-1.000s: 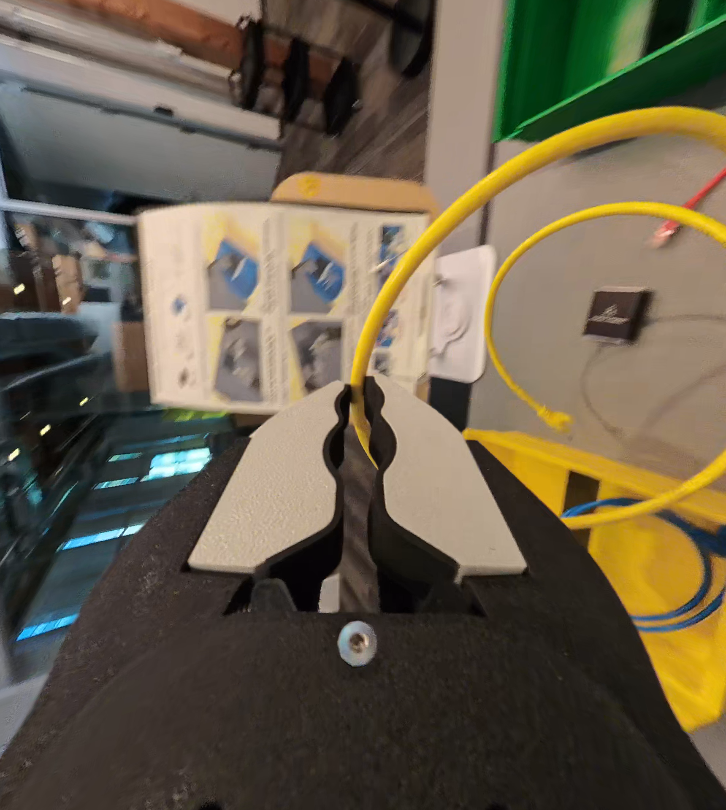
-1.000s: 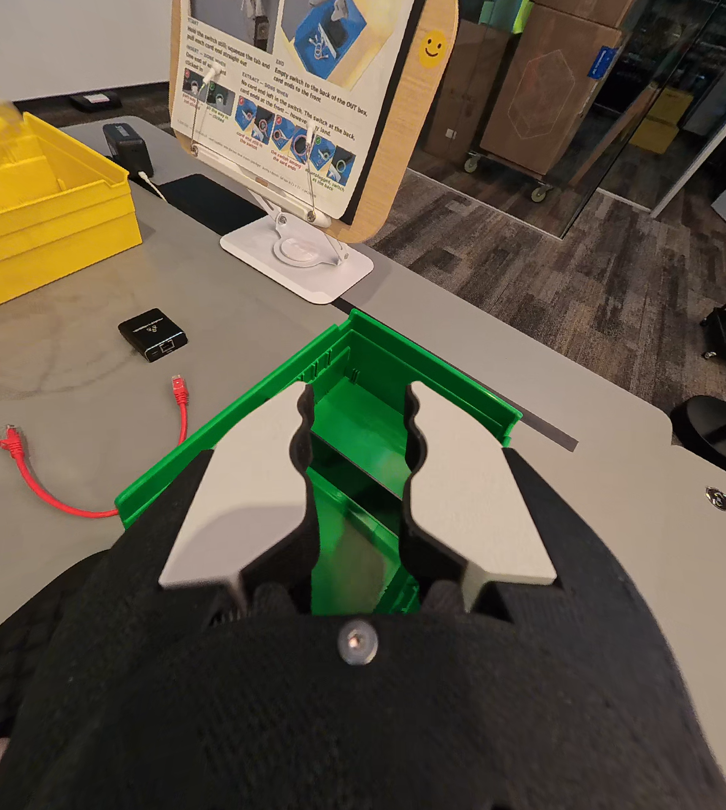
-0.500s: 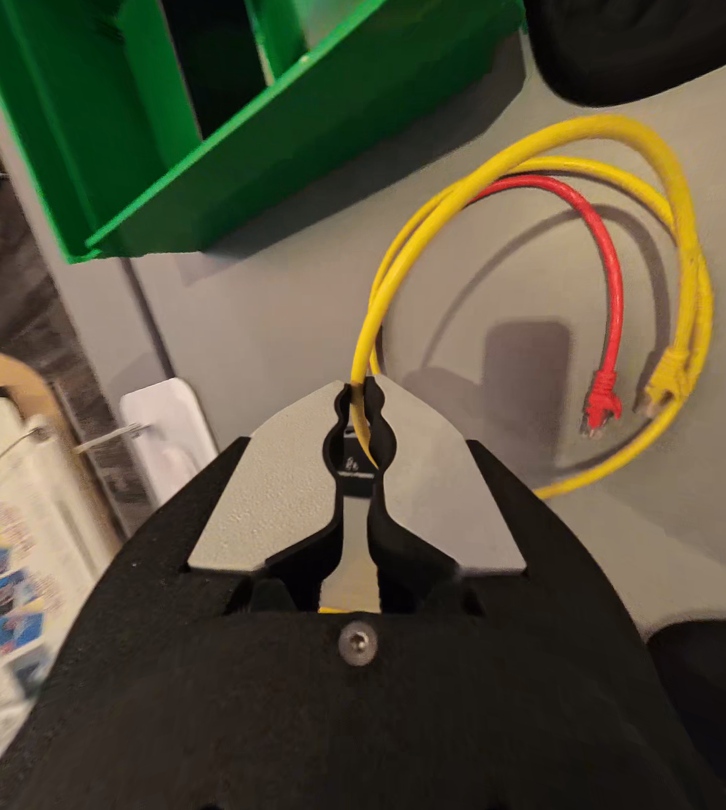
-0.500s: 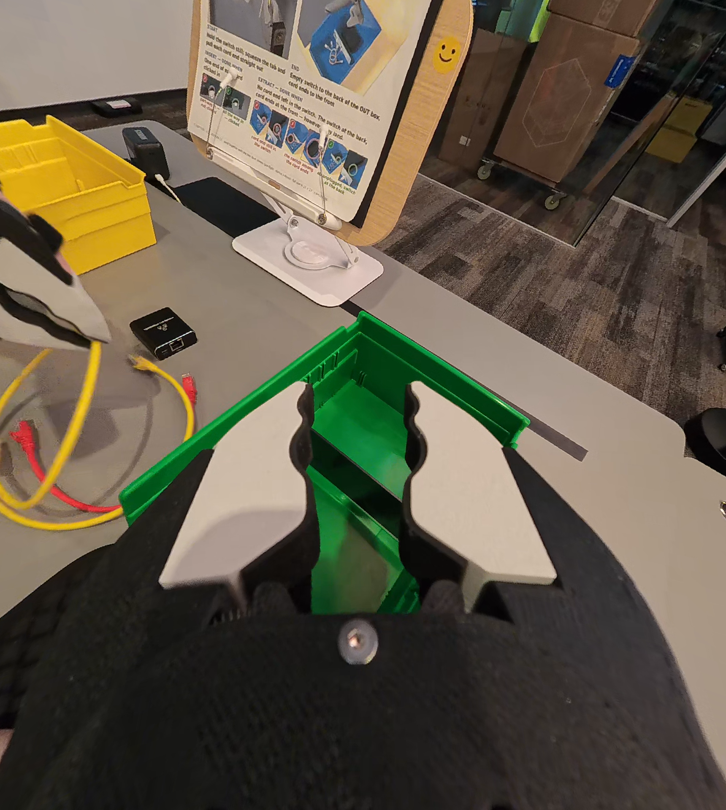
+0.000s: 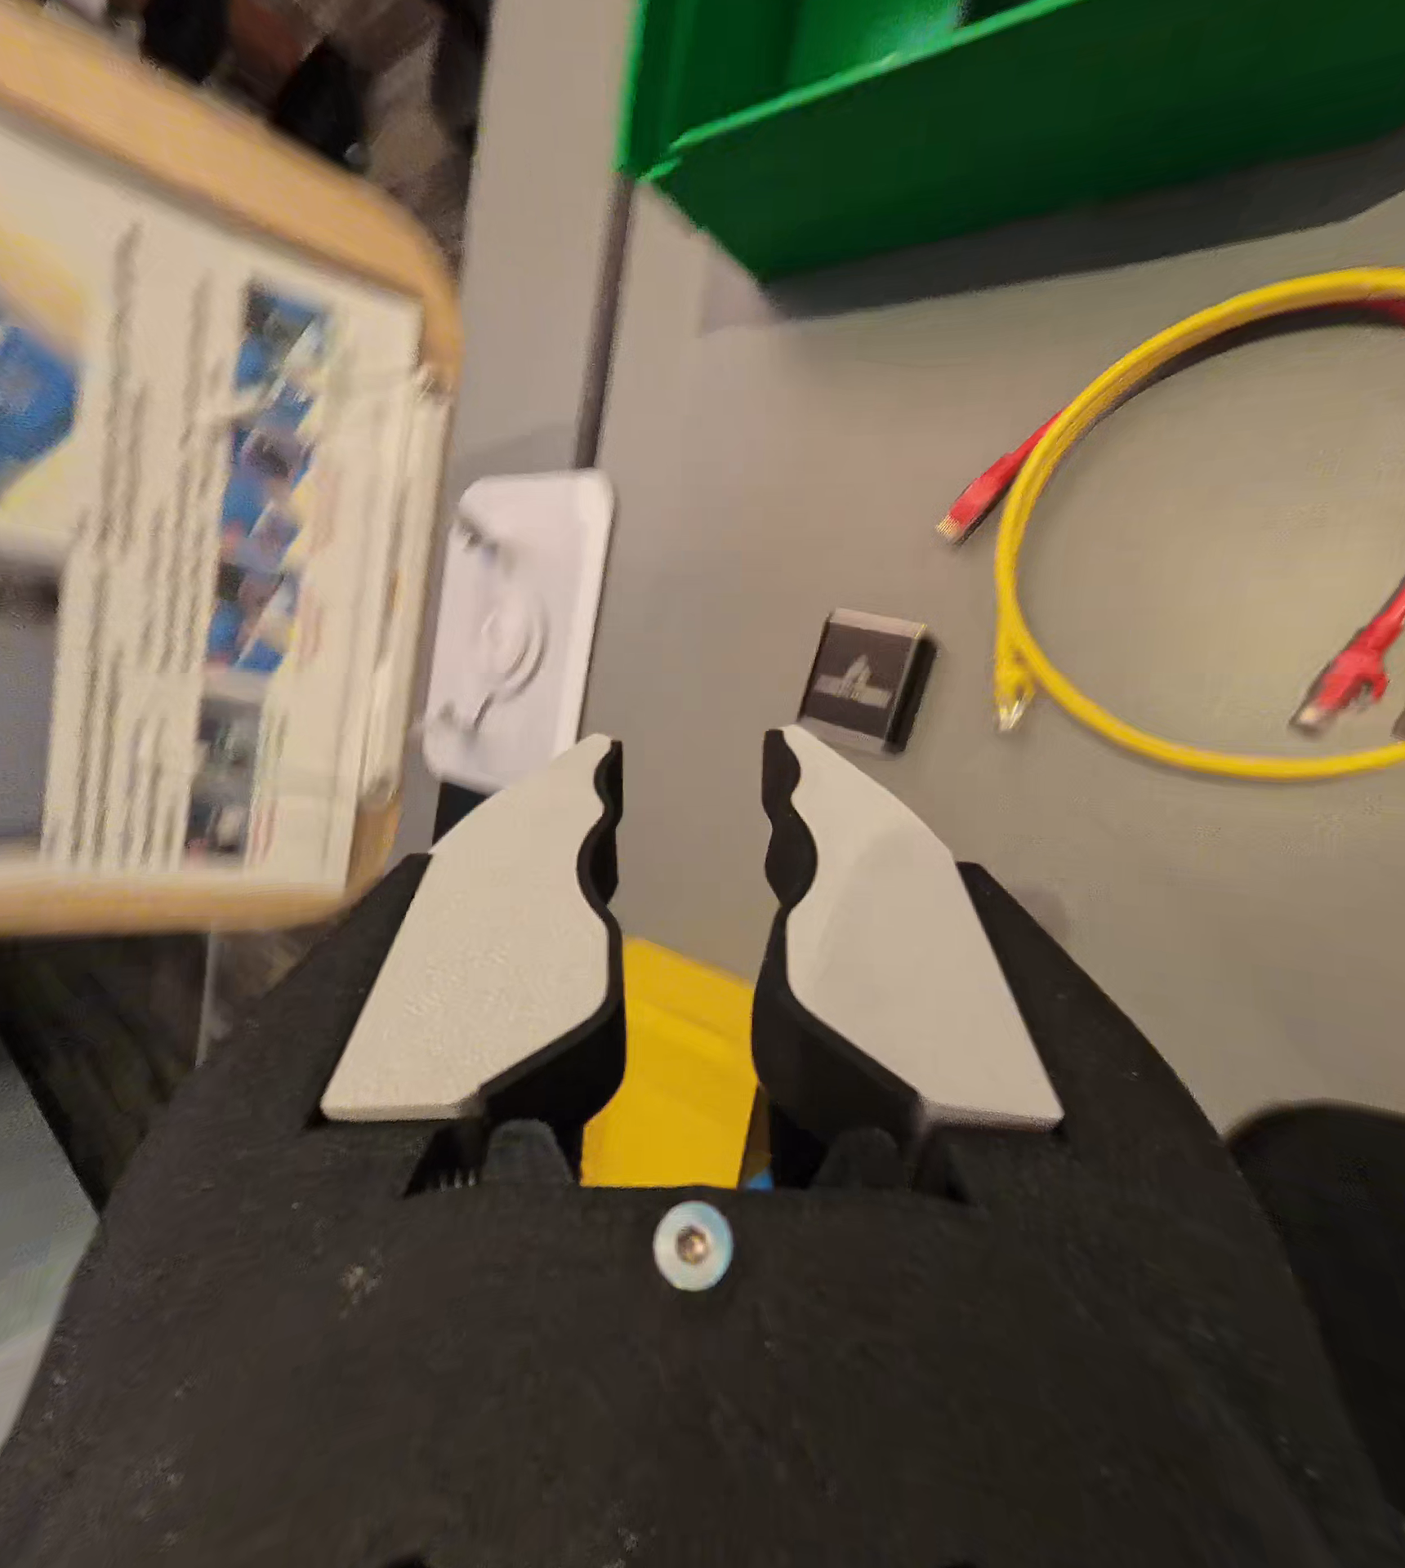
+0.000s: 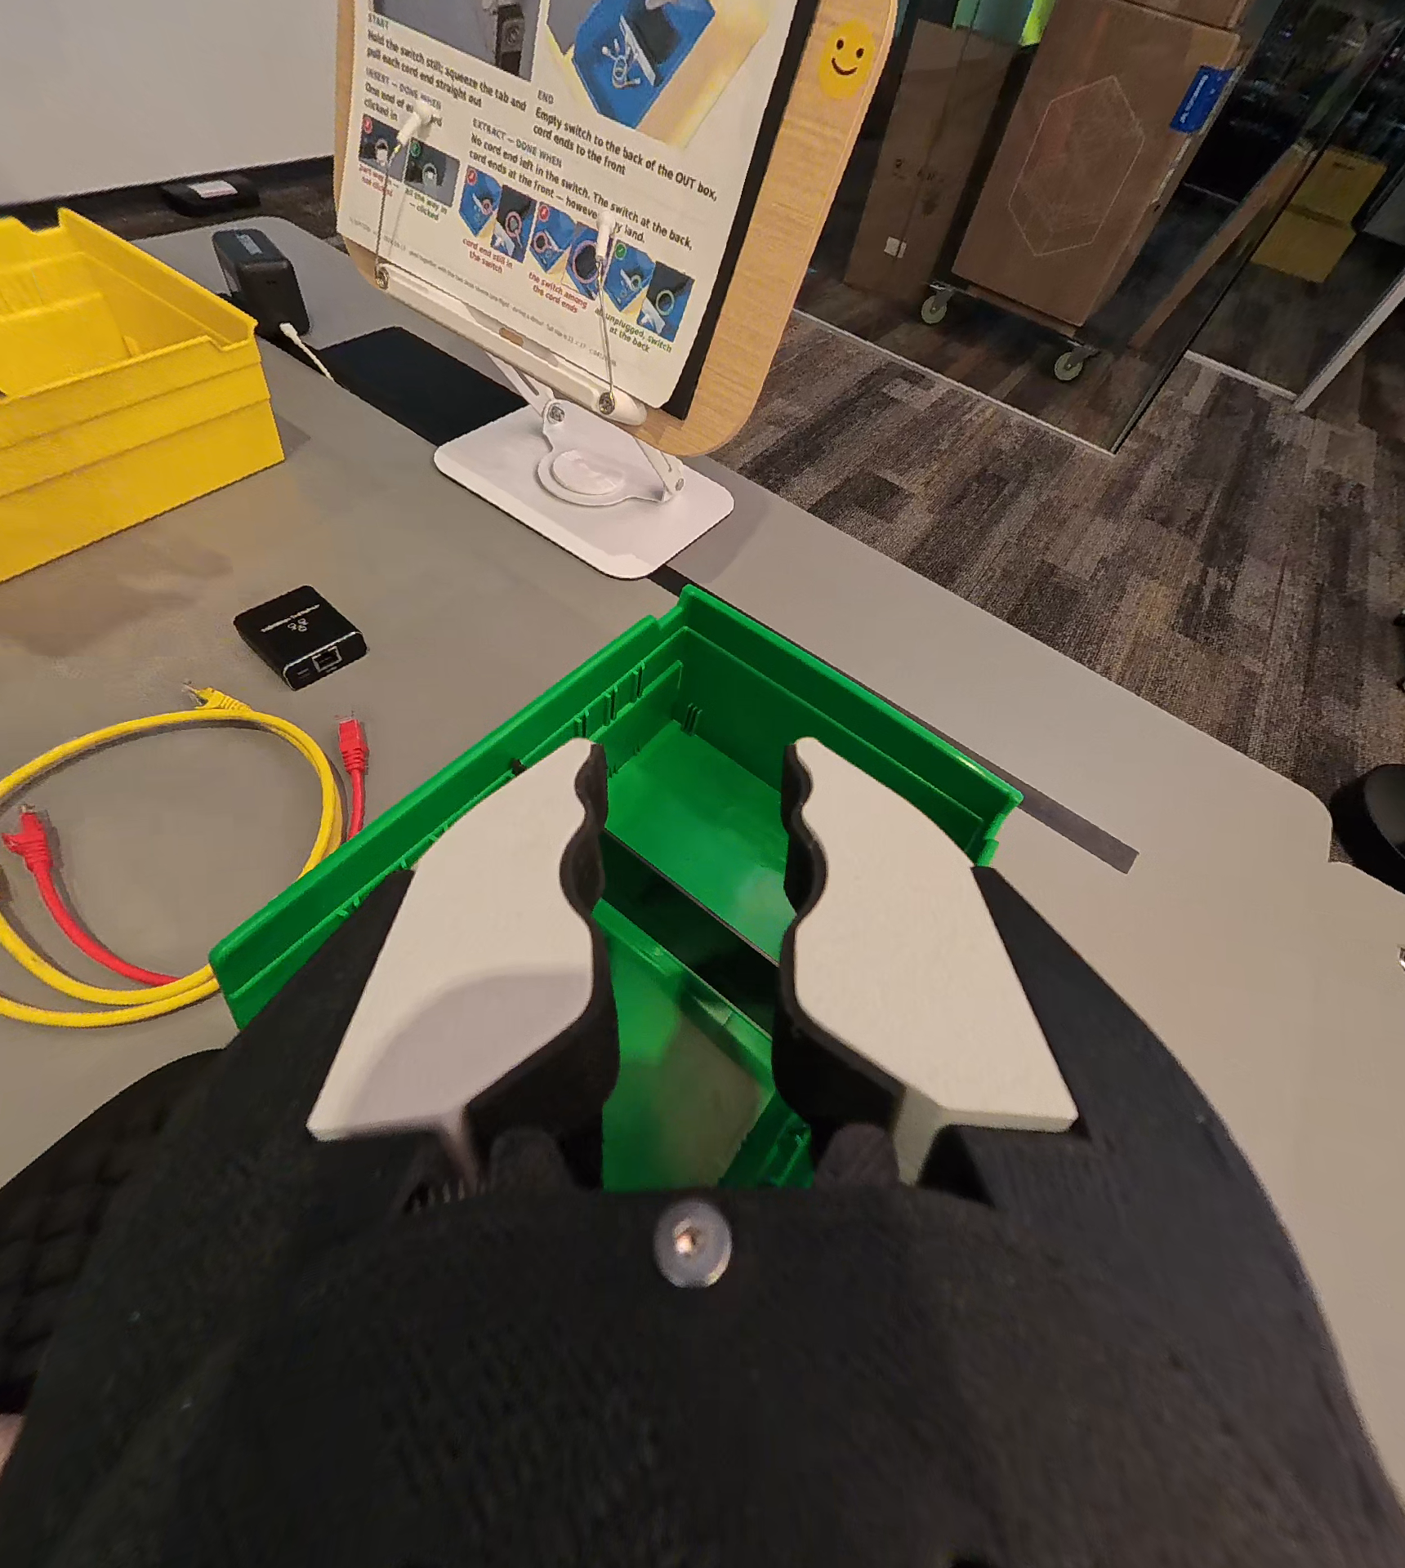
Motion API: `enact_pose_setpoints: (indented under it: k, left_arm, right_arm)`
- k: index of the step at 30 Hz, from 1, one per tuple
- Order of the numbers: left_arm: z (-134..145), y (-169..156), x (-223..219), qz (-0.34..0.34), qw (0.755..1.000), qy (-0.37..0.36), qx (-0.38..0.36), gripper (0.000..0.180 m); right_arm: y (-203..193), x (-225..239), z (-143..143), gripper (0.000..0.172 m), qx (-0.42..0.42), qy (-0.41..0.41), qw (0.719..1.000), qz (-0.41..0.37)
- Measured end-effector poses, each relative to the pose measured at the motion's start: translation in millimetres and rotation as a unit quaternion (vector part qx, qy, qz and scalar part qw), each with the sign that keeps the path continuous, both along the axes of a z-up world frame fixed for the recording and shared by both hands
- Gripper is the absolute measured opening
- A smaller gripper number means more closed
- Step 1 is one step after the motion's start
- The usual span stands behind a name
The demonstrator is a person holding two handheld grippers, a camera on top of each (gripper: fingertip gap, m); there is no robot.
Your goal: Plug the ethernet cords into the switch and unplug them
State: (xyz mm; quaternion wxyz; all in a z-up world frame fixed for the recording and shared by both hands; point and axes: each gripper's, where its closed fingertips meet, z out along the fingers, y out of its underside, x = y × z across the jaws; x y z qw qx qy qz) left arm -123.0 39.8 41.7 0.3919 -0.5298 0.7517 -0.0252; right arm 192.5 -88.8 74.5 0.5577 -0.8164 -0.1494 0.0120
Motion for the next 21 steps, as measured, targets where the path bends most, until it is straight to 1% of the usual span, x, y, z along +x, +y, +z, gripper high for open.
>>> enact_pose_setpoints:
  k: [2, 3, 4, 6, 8, 10, 11, 13, 15, 16, 17, 18, 21]
  left_arm:
    - [16.5, 26.2, -56.5, 0.062, 0.998, -0.024, -0.006, 0.027]
    - [15.3, 41.9, -88.0, 0.097, 0.995, -0.018, -0.004, 0.027]
    - [6.4, 56.3, -119.8, 0.133, 0.991, 0.002, -0.007, 0.031]
    - [-24.6, 78.5, -173.9, 0.194, 0.98, 0.045, -0.026, 0.031]
    - [-55.0, 92.9, -205.5, 0.218, 0.974, 0.06, -0.03, 0.03]
    - [-78.4, 101.1, -218.0, 0.227, 0.971, 0.062, -0.04, 0.03]
    - [-88.8, 100.2, -217.9, 0.22, 0.972, 0.064, -0.057, 0.03]
    - [-103.3, 103.3, -216.2, 0.218, 0.971, 0.072, -0.072, 0.035]
    - [-113.7, 108.8, -217.3, 0.217, 0.97, 0.09, -0.071, 0.034]
    - [-117.1, 112.6, -218.8, 0.218, 0.969, 0.097, -0.066, 0.032]
    - [-120.4, 113.2, -220.1, 0.216, 0.968, 0.106, -0.068, 0.026]
    - [-122.2, 110.9, -220.2, 0.209, 0.969, 0.113, -0.075, 0.015]
    - [-112.3, 107.8, -219.8, 0.197, 0.973, 0.107, -0.052, 0.013]
  right_arm:
    - [0.1, 0.7, -1.1, 0.04, -0.002, 0.002, 1.0, -0.001]
    - [0.1, 1.6, -1.9, 0.04, -0.004, 0.002, 1.0, -0.003]
    - [0.1, 2.1, -2.7, 0.04, -0.005, 0.002, 1.0, -0.006]
    - [-0.4, 2.9, -3.7, 0.04, -0.008, 0.001, 1.0, -0.01]
    - [-1.2, 3.3, -4.4, 0.04, -0.011, -0.001, 1.0, -0.012]
    - [-1.8, 3.9, -5.7, 0.04, -0.015, -0.003, 1.0, -0.016]
    - [-2.0, 4.2, -7.0, 0.04, -0.019, -0.004, 1.0, -0.019]
    - [-2.4, 4.9, -10.6, 0.04, -0.029, -0.007, 0.999, -0.023]
    - [-2.5, 5.0, -14.4, 0.04, -0.039, -0.012, 0.999, -0.025]
    - [-2.5, 5.2, -16.0, 0.04, -0.043, -0.014, 0.999, -0.025]
    - [-2.3, 5.6, -17.3, 0.04, -0.046, -0.016, 0.998, -0.026]
    - [-1.9, 6.2, -17.8, 0.04, -0.047, -0.018, 0.998, -0.028]
    - [0.9, 6.4, -17.6, 0.04, -0.047, -0.016, 0.998, -0.028]
